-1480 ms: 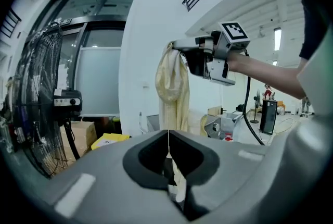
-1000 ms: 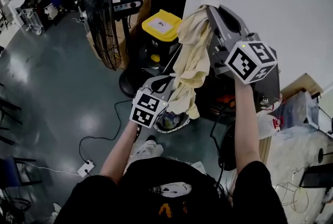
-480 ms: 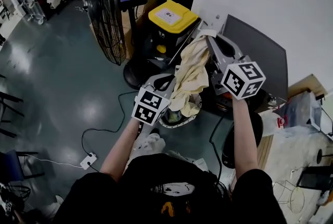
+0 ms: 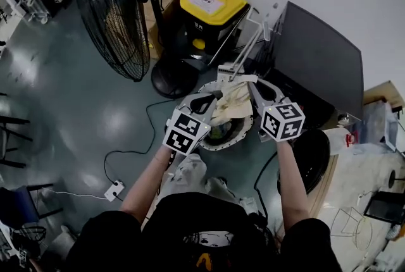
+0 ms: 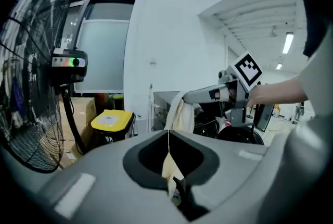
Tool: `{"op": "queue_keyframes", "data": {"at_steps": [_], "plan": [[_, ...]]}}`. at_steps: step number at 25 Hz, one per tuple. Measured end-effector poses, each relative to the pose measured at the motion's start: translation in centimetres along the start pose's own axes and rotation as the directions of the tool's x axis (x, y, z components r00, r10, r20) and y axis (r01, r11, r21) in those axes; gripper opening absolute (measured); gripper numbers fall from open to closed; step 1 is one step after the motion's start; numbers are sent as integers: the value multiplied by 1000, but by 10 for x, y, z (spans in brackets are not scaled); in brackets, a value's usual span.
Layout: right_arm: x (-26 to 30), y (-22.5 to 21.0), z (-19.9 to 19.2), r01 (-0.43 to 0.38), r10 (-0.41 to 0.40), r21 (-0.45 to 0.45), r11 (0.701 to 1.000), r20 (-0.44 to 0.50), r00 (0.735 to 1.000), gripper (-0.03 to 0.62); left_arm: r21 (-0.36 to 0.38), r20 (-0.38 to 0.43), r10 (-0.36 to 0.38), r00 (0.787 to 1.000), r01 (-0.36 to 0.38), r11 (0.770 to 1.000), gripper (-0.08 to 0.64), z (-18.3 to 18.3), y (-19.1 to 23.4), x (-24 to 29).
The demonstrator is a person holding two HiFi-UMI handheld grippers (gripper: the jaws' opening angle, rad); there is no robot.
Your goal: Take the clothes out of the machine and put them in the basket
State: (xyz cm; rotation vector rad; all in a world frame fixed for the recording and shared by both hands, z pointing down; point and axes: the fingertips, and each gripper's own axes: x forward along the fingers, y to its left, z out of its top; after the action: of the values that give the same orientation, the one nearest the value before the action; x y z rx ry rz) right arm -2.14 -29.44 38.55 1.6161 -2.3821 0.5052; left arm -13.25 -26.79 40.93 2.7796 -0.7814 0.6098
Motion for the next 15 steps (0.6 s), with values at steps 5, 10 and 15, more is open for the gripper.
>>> {"op": "queue_keyframes", "data": {"at_steps": [5,10,15], "plan": [[26,-16,-59,31,-26,50,998,-92,995,44,-1,-53,-40,998,39,999,3,-19,12,30],[53,-33,-121,73,-56,77,994,-202,978,46,4,-100,-79,992,80,997,3,-37,20,61],[78,-49,-184,125,-86,118,985,-296,951,46,18,-146,-123,982,127,992,3,-56,25,90]]}}
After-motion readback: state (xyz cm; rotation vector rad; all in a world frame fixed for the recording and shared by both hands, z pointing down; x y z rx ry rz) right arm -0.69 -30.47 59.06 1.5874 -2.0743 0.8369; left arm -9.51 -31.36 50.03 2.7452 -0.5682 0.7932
